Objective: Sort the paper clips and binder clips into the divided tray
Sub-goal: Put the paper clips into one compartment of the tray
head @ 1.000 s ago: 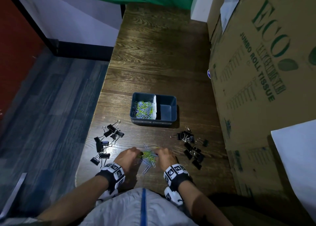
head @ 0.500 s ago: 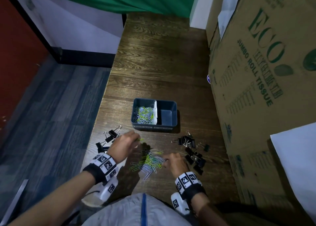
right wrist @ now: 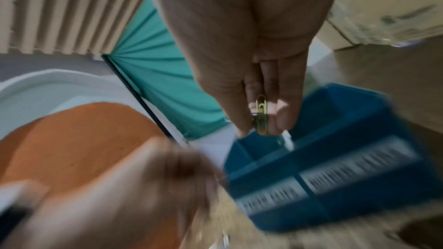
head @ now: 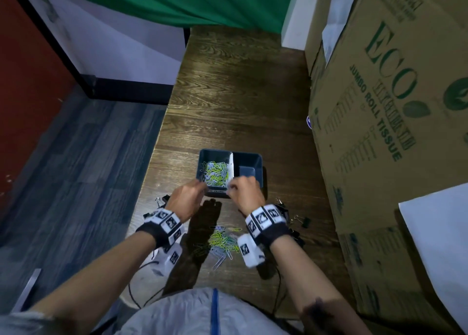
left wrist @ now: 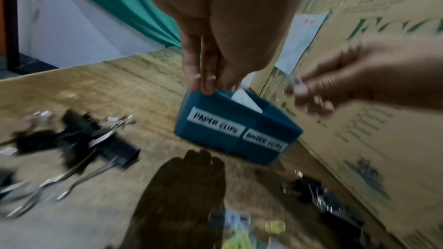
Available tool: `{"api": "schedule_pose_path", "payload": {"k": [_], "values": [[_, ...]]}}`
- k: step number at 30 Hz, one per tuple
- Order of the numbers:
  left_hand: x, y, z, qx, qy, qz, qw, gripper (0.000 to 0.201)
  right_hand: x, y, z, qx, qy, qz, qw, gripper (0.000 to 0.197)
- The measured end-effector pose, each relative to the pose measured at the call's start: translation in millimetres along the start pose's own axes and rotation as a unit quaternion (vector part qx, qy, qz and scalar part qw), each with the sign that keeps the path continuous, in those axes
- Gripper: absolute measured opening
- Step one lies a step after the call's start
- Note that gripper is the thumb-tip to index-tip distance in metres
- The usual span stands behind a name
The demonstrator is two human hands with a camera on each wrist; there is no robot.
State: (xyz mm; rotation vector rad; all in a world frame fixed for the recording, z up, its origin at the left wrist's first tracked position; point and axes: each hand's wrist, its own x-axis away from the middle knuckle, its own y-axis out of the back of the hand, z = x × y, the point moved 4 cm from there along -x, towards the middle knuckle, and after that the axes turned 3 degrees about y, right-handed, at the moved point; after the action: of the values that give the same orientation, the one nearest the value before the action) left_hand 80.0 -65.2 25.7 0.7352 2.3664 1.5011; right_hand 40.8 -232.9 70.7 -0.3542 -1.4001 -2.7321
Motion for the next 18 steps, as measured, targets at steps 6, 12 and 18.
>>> {"api": "schedule_pose_path", "payload": {"k": [6, 12, 18], "values": [[51, -47, 14, -0.058, 0.038, 0.143, 0.987, 0.033, -45, 33, 27, -0.008, 0.016, -0.049, 0.999, 0.025], [84, -70, 20, -0.062, 0.051, 0.191, 0.978, 0.037, -17, 10, 6, 0.003, 0.057, -0.059, 0.997, 0.029], [103, -83, 26, -0.053, 0.076, 0.196, 0.976, 0.035, 42, -71, -67, 0.032, -0.019, 0.106, 0.994, 0.047]]}}
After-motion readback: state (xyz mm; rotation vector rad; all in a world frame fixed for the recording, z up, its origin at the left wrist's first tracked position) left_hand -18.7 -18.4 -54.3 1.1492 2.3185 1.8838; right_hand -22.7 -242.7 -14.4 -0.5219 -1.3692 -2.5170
